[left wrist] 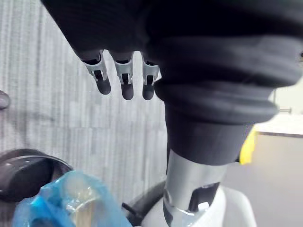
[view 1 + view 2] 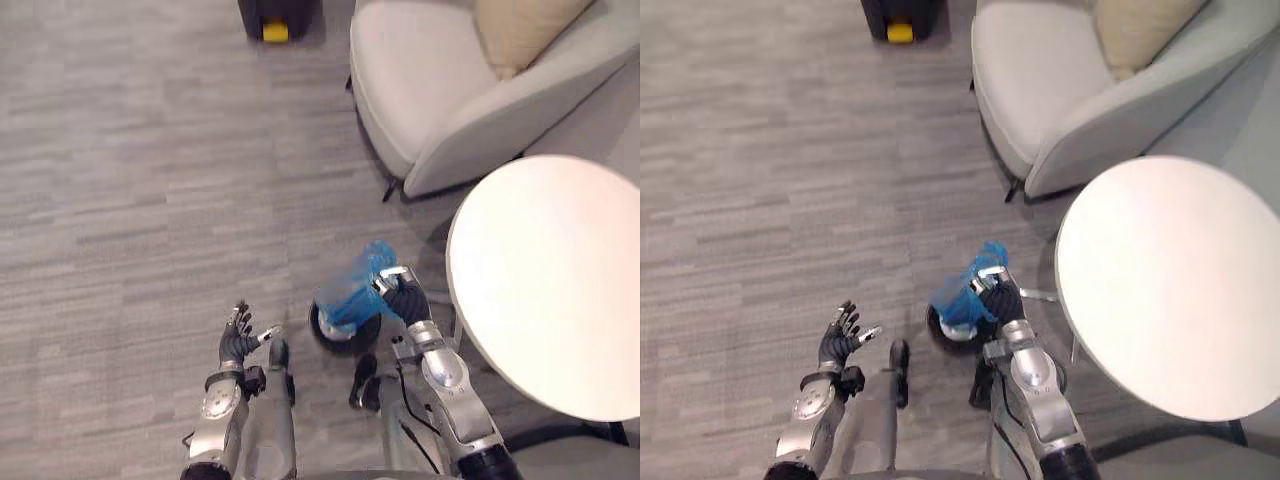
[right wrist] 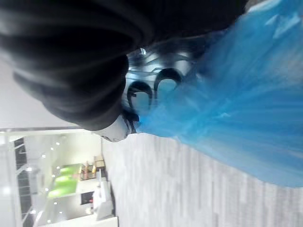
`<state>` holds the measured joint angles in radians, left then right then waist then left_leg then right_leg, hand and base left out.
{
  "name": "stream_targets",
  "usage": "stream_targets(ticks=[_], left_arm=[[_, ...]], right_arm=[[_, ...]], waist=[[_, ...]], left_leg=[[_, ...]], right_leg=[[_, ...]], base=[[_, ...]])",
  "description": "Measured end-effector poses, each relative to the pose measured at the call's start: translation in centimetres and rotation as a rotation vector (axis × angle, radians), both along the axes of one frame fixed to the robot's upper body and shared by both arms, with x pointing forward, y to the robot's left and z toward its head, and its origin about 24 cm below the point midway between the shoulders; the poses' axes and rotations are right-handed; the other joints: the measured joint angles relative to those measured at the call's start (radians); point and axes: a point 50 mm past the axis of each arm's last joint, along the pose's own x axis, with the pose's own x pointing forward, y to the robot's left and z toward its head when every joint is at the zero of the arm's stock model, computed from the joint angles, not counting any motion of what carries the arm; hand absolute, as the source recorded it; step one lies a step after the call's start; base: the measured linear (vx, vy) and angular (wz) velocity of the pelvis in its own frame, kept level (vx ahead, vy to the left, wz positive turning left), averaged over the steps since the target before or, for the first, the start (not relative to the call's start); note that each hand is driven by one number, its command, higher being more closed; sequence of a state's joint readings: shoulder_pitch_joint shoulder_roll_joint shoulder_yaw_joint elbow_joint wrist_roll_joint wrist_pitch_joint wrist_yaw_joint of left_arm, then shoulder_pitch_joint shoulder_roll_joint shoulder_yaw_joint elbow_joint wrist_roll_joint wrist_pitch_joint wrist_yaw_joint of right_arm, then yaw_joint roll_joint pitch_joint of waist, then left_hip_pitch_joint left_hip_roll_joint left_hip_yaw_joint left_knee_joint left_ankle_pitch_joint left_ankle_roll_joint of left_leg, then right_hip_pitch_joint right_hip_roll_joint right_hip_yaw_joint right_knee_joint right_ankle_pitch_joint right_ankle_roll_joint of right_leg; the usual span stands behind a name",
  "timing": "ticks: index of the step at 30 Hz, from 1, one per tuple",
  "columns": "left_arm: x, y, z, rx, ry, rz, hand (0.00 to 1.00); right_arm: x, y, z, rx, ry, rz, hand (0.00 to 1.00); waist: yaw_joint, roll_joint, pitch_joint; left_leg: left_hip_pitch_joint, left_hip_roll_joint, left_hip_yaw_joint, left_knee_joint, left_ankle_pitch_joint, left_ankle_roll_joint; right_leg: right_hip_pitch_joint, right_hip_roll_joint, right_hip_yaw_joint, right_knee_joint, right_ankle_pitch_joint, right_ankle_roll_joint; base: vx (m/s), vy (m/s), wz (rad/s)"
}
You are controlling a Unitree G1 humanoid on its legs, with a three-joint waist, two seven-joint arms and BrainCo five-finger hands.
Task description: Gather rubbish on tea table into small bin, then transfer packed bag to large trash can.
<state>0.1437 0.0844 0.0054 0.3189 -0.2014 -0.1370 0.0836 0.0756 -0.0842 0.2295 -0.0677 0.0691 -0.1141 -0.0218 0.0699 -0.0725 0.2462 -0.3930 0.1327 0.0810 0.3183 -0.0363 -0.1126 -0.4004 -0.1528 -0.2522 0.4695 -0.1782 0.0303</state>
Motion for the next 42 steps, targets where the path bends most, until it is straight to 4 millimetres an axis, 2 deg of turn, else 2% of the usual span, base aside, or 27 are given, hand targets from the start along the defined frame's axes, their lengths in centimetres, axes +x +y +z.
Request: stream_targets(ticks=[4,9,15,17,24,27,32,42], left_arm=[[-1.0,-0.4,-0.5,0.003,0.024,-0.050,0.00],[-1.0,-0.9,-0.6,-0.006,0.025,-0.096,0.00],[-2.4,-0.7,-1.3,-0.010,0.064,-0.101,0.00],[-2.9,-0.7,-1.5,-0.013,0.078,-0.101,0.00],[-2.9,-1.0,-0.9,-0.018,0.047,-0.129,0.00],[-2.2,-1.4,0.5,0.009,-0.018,-0.167,0.00],[-0.9,-1.5,2.9,0.070,-0.139,-0.218,0.00],[1.2,-3.4,6.2,0.191,-0.293,-0.364,0.00]], right_arm=[[-0.8,-0.9,-1.0,0.042,0.048,0.000,1.00],[-0.7,-1.5,-0.9,0.086,0.052,0.011,1.00],[-0.6,-1.4,-1.5,0.155,0.084,0.027,1.00],[-0.5,-1.4,-1.8,0.179,0.100,0.029,1.00],[-0.5,-1.4,-2.3,0.250,0.132,0.040,1.00],[-0.4,-1.2,-2.4,0.273,0.142,0.051,1.00],[0.5,-0.4,-1.4,0.266,0.102,0.132,1.00],[1.6,0.6,0.1,0.226,0.046,0.244,1.00]], waist=[[-0.003,0.011,-0.054],[-0.008,0.023,-0.083],[-0.027,0.028,-0.142],[-0.029,0.033,-0.150],[-0.030,0.049,-0.172],[-0.029,0.051,-0.179],[-0.031,0.052,-0.196],[-0.031,0.053,-0.214]], left_leg=[[0.102,-0.015,0.007,-0.110,0.034,-0.001],[0.216,-0.014,0.007,-0.225,0.063,0.000],[0.273,-0.013,0.005,-0.268,0.068,0.000],[0.300,-0.015,0.005,-0.285,0.078,0.010],[0.342,-0.009,0.005,-0.324,0.106,0.010],[0.359,-0.008,0.004,-0.344,0.107,0.008],[0.372,-0.018,0.006,-0.356,0.112,0.000],[0.398,-0.033,0.005,-0.381,0.116,0.005]], right_leg=[[0.087,0.010,0.000,-0.090,0.022,0.007],[0.203,0.039,-0.004,-0.218,0.066,0.004],[0.282,0.057,0.001,-0.314,0.098,0.008],[0.310,0.066,0.005,-0.338,0.108,0.009],[0.340,0.081,0.018,-0.369,0.129,0.005],[0.346,0.086,0.031,-0.390,0.132,0.009],[0.378,0.090,0.048,-0.443,0.186,0.013],[0.399,0.081,0.048,-0.472,0.194,0.020]], base=[[0.17,0.017,-0.02],[0.14,0.016,-0.05],[0.06,0.007,-0.01],[-0.01,-0.007,-0.02],[-0.08,-0.010,-0.05],[-0.11,0.006,-0.08],[-0.01,0.014,-0.09],[0.00,0.001,0.00]])
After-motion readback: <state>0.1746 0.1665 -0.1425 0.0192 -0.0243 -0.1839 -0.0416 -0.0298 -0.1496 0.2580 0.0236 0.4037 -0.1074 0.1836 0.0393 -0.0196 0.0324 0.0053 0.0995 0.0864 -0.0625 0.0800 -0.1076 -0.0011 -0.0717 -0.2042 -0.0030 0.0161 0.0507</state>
